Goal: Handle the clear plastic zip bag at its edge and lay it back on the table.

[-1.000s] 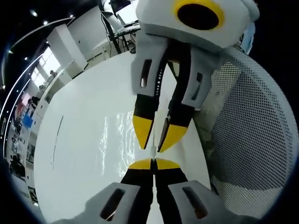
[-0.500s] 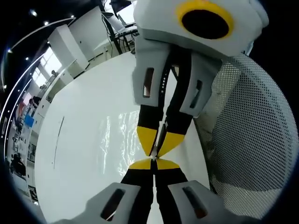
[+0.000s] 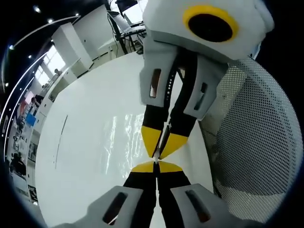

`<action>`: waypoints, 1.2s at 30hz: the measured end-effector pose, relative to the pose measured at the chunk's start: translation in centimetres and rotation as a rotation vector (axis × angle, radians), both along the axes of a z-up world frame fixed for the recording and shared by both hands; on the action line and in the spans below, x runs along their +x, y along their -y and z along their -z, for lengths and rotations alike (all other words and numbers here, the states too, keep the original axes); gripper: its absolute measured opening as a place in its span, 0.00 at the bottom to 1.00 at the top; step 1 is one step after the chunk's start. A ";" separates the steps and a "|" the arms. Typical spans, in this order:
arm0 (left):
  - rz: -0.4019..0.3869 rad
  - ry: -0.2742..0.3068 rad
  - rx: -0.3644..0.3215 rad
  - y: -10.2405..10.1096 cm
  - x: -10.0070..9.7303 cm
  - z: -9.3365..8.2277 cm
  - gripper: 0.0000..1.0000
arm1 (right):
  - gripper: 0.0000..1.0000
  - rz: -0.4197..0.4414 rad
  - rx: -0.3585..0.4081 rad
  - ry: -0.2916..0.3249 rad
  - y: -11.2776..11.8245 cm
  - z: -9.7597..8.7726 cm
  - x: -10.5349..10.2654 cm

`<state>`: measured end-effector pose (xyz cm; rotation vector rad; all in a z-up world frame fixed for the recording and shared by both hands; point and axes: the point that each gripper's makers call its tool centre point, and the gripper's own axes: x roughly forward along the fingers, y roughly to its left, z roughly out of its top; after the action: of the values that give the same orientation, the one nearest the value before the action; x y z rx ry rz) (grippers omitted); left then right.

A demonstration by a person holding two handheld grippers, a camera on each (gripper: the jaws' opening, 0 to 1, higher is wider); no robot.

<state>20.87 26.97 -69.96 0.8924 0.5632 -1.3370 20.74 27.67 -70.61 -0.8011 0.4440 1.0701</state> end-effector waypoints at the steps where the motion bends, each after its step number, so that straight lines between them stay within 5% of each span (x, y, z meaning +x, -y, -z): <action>1: -0.002 -0.002 -0.001 0.0 0.0 0.0 0.00 | 0.00 0.002 0.003 0.000 0.0 0.0 0.1; 36: -0.039 0.026 -0.028 -1.6 0.8 -1.1 0.00 | 0.00 0.046 0.015 0.017 1.3 -0.5 0.7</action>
<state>21.69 28.52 -68.87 0.8708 0.5380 -1.2928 21.46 26.33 -70.11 -0.7825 0.4378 1.0218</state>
